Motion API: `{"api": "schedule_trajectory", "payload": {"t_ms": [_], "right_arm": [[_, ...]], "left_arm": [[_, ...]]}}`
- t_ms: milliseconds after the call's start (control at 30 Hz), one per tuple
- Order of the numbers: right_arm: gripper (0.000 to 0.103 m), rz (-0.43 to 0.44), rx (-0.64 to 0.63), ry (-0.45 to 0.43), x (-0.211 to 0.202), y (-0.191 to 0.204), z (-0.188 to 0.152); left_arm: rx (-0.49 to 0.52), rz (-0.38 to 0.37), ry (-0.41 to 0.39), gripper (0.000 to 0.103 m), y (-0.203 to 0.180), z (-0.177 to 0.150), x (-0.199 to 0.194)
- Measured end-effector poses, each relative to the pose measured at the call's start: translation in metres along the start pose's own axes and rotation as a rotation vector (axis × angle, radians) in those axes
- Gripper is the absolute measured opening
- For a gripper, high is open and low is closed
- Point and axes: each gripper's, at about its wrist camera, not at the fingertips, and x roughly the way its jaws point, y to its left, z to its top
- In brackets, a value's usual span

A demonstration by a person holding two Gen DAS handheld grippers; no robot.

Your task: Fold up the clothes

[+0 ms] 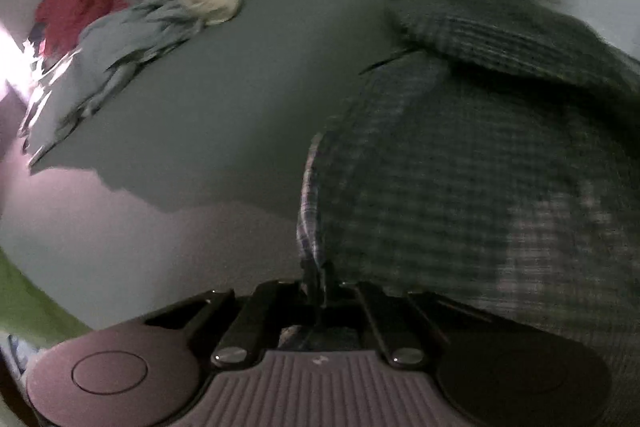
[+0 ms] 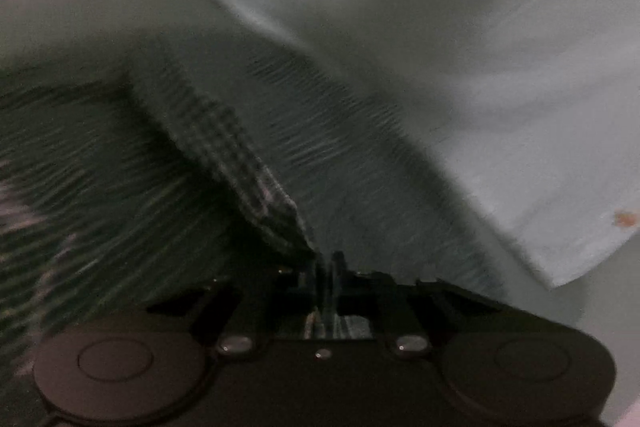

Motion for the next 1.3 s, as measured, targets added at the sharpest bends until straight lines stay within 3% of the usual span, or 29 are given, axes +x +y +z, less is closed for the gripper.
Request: {"api": "schedule_trajectory", "payload": {"t_ms": [100, 200, 300, 333, 367, 433, 467, 567, 700, 833, 967, 1100, 1300], "right_arm": [[0.006, -0.119, 0.1, -0.022, 0.0, -0.052, 0.005], [0.006, -0.226, 0.223, -0.002, 0.007, -0.111, 0.003], [0.007, -0.315, 0.303, 0.066, 0.023, -0.16, -0.011], [0.01, -0.327, 0.332, 0.101, 0.029, -0.171, -0.018], [0.017, -0.329, 0.375, 0.131, 0.033, -0.18, -0.026], [0.044, -0.314, 0.442, 0.167, 0.031, -0.185, -0.04], [0.047, -0.294, 0.472, 0.168, 0.024, -0.18, -0.048], [0.051, -0.172, 0.541, 0.171, 0.001, -0.153, -0.065], [0.052, 0.066, 0.587, 0.207, -0.022, -0.091, -0.08], [0.056, 0.214, 0.566, 0.248, -0.038, -0.038, -0.091], [0.062, 0.29, 0.612, 0.278, -0.039, -0.028, -0.09], [0.07, 0.295, 0.621, 0.227, -0.035, -0.044, -0.071], [0.062, 0.277, 0.662, 0.148, -0.016, -0.06, -0.039]], "left_arm": [[0.058, -0.08, -0.039, 0.0, -0.017, 0.01, -0.041], [0.147, -0.221, -0.063, 0.001, -0.052, 0.018, -0.078], [0.225, -0.382, -0.006, 0.007, -0.094, 0.02, -0.078], [0.265, -0.423, 0.029, 0.02, -0.107, 0.017, -0.071], [0.303, -0.452, 0.07, 0.034, -0.117, 0.014, -0.066], [0.328, -0.47, 0.097, 0.036, -0.121, 0.009, -0.064], [0.336, -0.477, 0.105, 0.041, -0.122, 0.007, -0.064], [0.259, -0.484, 0.086, 0.057, -0.098, 0.01, -0.066], [0.094, -0.372, 0.103, 0.058, -0.061, 0.014, -0.051], [-0.046, -0.313, 0.166, 0.058, -0.037, 0.011, -0.03], [-0.065, -0.307, 0.156, 0.059, -0.037, 0.011, -0.035], [-0.031, -0.276, 0.128, 0.064, -0.04, 0.017, -0.036], [0.006, -0.263, 0.173, 0.064, -0.032, 0.023, -0.015]]}}
